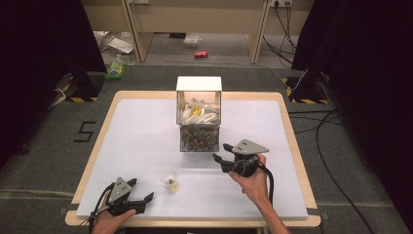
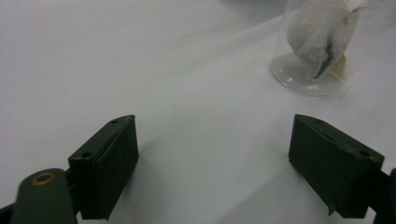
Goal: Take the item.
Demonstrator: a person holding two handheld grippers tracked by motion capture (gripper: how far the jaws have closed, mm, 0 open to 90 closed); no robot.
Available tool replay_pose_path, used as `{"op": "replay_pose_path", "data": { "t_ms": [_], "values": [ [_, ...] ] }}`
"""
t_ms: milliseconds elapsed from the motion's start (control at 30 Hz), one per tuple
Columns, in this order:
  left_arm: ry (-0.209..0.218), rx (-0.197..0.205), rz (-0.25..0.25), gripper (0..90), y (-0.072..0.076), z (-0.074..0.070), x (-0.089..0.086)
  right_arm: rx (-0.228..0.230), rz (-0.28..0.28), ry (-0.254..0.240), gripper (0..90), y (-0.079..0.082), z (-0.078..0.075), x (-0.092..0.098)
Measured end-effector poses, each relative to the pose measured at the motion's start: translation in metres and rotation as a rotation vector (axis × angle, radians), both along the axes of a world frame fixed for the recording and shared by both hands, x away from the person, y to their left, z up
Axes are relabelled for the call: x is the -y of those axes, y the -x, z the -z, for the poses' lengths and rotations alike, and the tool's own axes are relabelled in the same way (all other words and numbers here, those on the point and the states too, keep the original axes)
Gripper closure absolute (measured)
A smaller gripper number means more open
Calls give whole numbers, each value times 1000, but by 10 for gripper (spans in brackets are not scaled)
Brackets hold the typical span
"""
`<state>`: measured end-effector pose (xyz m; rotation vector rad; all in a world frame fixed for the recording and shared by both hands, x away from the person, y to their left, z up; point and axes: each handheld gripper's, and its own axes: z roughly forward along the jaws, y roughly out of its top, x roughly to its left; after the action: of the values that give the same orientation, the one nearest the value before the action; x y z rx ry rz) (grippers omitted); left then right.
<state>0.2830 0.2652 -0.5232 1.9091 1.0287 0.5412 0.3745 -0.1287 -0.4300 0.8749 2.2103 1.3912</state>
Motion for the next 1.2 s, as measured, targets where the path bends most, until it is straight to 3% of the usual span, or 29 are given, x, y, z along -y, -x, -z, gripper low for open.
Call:
{"op": "replay_pose_path", "data": {
  "t_ms": [733,1200],
  "values": [
    [0,0,0,151,0,0,0,-33,117,-3,418,-5,14,37],
    [0,-1,0,151,0,0,0,-87,155,6,349,-4,27,49]
  ]
}}
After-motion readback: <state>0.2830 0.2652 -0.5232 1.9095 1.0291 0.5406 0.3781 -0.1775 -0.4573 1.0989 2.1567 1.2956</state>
